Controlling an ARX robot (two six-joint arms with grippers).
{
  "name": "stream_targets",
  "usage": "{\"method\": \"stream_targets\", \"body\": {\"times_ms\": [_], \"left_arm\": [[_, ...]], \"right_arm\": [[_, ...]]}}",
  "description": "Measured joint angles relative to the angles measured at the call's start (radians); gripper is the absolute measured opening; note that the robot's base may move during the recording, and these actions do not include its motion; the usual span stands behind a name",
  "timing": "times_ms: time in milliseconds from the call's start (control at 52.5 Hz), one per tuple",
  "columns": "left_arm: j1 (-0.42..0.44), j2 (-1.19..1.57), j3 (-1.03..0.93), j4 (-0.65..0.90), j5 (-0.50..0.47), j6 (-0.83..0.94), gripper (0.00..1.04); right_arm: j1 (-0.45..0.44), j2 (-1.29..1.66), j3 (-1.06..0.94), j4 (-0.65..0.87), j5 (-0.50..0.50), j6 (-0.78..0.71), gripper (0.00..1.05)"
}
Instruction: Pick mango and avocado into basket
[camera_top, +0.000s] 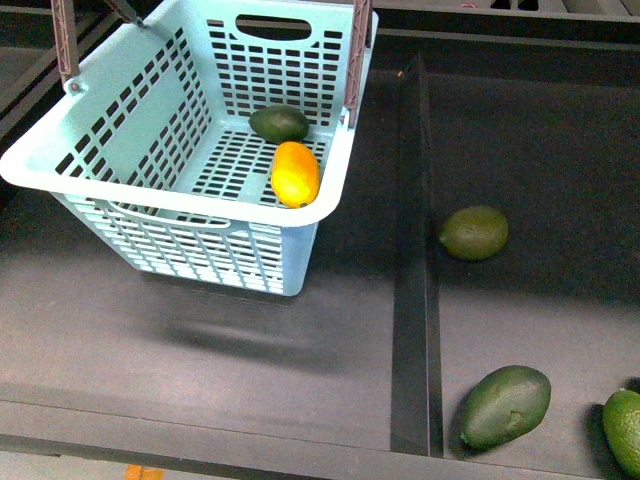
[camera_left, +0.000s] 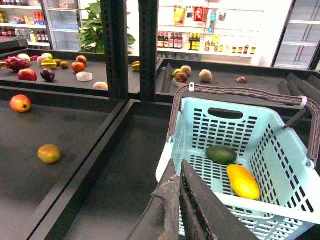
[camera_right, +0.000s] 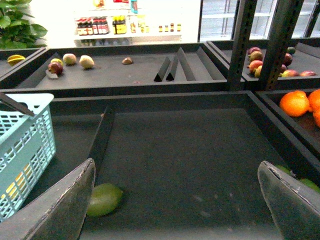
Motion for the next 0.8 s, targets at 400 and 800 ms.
{"method": "stream_targets", "body": {"times_ms": [400,800], "left_arm": [[0.0,-0.001,0.0,-0.001,0.0,0.0,0.02],[0.0,-0.001,0.0,-0.001,0.0,0.001,0.98]], "right_arm": [[0.0,0.0,0.0,0.0,0.0,0.0,0.96],[0.0,0.0,0.0,0.0,0.0,0.0,0.96]]}}
